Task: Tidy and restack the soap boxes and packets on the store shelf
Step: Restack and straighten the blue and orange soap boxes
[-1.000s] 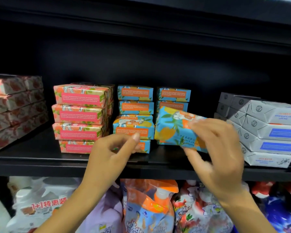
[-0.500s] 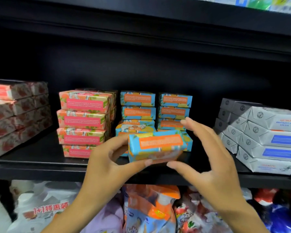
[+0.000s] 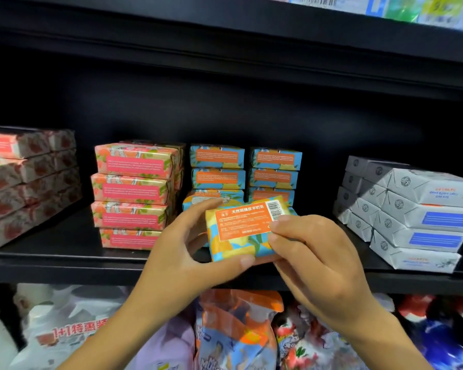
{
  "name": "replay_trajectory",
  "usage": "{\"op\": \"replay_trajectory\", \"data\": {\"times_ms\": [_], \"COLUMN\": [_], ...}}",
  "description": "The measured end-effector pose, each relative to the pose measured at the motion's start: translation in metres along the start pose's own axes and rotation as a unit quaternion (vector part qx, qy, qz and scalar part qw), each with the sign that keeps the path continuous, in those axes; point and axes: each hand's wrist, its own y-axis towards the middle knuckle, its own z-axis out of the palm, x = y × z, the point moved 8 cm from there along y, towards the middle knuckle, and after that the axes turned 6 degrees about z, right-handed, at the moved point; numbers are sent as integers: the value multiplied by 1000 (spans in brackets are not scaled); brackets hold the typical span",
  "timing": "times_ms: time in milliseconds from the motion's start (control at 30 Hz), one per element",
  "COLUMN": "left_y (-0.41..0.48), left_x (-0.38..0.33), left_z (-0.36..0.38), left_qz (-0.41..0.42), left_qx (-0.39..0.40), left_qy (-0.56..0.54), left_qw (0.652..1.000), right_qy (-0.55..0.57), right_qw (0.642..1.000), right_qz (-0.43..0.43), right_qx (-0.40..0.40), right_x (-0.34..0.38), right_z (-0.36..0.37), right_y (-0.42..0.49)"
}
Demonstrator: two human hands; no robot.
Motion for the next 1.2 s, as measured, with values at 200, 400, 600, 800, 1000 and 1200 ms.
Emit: {"op": "replay_trajectory", "data": {"times_ms": [200, 400, 600, 800, 1000, 1200], "left_y": [0, -11, -14, -2, -1, 4], "left_x": [-14, -39, -31, -1, 1, -13], "left_z": [-2, 13, 18, -1, 0, -21], "left_qz": [72, 276, 319, 66, 23, 60], "left_qx": [1, 53, 61, 20, 17, -67], "left_qy": [81, 297, 320, 138, 2, 65], "left_qw": [994, 913, 890, 988, 1000, 994], "right_qy": [59, 297, 205, 95, 79, 108], "right_qw": [990, 877, 934, 988, 994, 983], "right_qz": [93, 328, 247, 123, 67, 138], "right_qx": [82, 190, 155, 13, -23, 55], "right_x": [-13, -43, -34, -12, -4, -20], "right_z": [10, 27, 19, 5, 4, 23], "right_y": [-3, -13, -3, -9, -8, -17]}}
